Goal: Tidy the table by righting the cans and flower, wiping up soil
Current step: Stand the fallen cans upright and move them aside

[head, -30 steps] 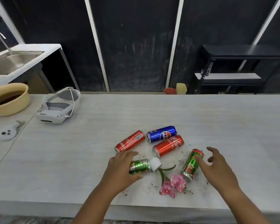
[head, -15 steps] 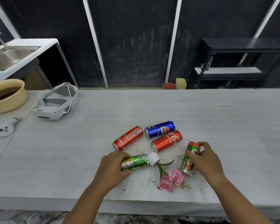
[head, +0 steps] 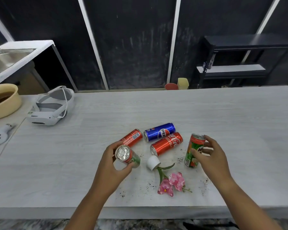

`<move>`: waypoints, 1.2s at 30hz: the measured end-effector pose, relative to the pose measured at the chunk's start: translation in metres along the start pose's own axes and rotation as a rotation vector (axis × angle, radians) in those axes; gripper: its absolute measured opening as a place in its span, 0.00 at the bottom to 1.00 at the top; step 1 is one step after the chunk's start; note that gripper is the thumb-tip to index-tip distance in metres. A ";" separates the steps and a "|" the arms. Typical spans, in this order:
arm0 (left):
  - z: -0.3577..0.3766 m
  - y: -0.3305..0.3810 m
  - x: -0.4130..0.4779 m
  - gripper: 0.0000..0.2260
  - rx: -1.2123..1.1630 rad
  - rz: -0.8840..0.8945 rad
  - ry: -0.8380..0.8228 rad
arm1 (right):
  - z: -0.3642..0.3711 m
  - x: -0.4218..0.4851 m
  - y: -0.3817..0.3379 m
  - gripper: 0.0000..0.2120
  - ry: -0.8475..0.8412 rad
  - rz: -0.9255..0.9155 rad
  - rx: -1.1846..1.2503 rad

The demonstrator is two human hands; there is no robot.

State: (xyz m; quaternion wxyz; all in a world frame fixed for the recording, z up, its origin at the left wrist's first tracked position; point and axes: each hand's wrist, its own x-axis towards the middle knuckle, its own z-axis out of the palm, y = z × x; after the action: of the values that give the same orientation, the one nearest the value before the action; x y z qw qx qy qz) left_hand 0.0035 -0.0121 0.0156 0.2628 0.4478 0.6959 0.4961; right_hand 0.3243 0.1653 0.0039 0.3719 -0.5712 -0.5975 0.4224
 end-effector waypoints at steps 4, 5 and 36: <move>0.027 0.022 0.020 0.34 -0.050 0.018 0.014 | -0.019 0.007 -0.002 0.29 0.027 -0.017 0.093; 0.037 0.028 0.027 0.33 -0.062 0.012 0.007 | -0.025 0.011 -0.002 0.29 0.035 -0.021 0.110; 0.418 0.129 0.158 0.26 0.005 0.157 -0.432 | -0.186 0.161 0.101 0.30 0.283 0.020 -0.036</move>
State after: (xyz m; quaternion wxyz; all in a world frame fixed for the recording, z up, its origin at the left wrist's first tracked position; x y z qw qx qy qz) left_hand 0.3156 0.3318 -0.0073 0.3653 0.5972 0.5876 0.4058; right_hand 0.5219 0.3392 -0.0276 0.4377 -0.6375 -0.5411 0.3305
